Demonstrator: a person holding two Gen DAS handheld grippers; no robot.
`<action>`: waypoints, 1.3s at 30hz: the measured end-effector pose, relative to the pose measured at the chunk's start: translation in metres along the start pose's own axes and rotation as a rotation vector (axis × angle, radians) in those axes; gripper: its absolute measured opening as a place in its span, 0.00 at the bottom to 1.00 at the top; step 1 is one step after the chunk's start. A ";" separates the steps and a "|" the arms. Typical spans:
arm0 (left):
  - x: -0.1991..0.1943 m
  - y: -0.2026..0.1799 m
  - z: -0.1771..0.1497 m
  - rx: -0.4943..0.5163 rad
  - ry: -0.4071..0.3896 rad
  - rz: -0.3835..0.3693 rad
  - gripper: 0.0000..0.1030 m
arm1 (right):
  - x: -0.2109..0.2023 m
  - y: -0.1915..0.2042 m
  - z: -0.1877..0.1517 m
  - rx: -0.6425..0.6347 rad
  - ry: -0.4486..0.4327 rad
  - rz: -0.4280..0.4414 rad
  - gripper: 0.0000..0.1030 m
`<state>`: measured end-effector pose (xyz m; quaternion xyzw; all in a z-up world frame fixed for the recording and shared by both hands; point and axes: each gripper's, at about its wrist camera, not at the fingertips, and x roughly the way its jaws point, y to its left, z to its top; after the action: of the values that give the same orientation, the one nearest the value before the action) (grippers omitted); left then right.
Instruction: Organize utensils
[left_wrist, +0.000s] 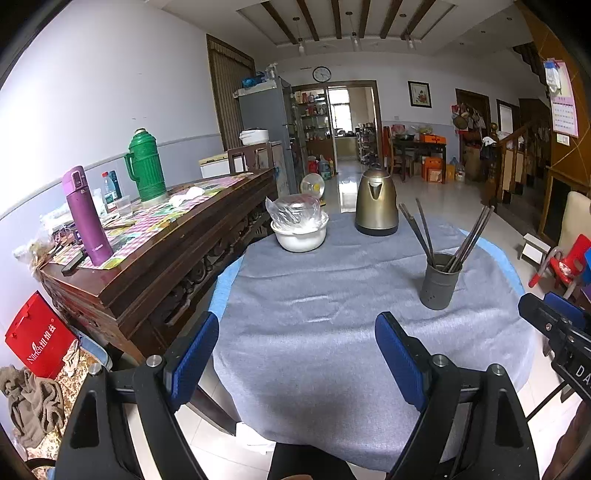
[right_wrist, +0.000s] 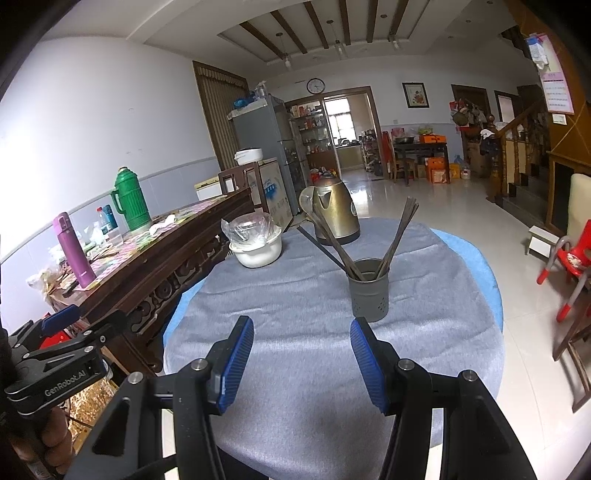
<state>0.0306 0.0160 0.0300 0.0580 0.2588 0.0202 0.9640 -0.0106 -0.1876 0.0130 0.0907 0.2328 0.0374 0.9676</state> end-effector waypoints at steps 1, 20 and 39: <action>0.000 0.000 0.000 0.000 -0.002 0.001 0.84 | -0.001 0.000 0.000 0.000 -0.001 -0.001 0.58; -0.004 0.005 0.001 -0.010 -0.013 0.010 0.85 | -0.010 -0.001 0.005 0.002 -0.022 -0.006 0.58; -0.004 0.007 0.000 -0.015 -0.005 0.014 0.86 | -0.011 0.000 0.006 -0.002 -0.019 -0.005 0.58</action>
<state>0.0268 0.0226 0.0329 0.0527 0.2557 0.0286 0.9649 -0.0181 -0.1898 0.0230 0.0897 0.2236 0.0345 0.9699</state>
